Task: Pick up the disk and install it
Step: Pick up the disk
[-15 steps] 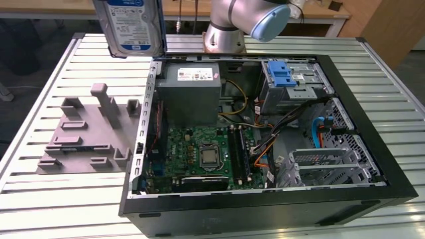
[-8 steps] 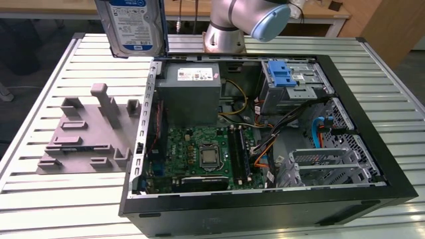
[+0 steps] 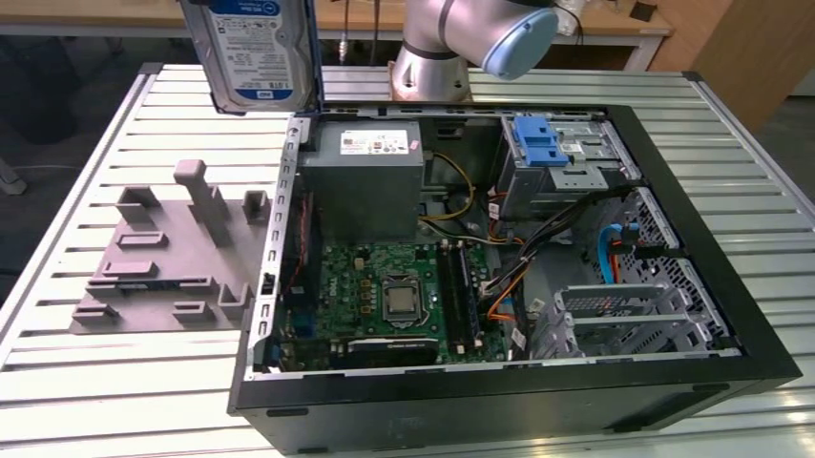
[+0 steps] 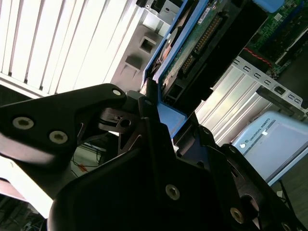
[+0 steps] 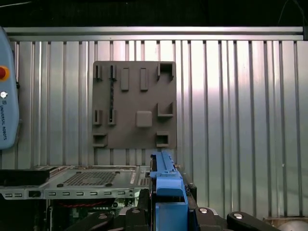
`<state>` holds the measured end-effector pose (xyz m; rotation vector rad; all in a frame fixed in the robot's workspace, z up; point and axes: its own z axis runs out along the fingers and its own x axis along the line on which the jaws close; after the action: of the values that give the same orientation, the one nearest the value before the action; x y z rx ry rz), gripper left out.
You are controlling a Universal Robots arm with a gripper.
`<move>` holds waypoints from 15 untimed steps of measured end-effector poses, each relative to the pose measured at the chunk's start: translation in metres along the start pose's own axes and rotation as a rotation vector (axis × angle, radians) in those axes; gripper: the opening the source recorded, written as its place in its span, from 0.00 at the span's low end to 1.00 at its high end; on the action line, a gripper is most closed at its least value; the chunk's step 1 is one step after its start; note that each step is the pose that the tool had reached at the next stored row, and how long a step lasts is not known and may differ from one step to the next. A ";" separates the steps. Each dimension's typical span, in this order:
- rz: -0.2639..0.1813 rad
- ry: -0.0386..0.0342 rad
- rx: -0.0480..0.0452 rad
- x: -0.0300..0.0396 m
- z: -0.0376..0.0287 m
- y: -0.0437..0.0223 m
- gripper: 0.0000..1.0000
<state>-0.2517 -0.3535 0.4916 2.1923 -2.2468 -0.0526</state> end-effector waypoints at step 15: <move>0.000 0.0000 -0.0005 0.0060 -0.0004 -0.0101 0.36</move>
<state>-0.2417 -0.3597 0.4917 2.1920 -2.2466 -0.0531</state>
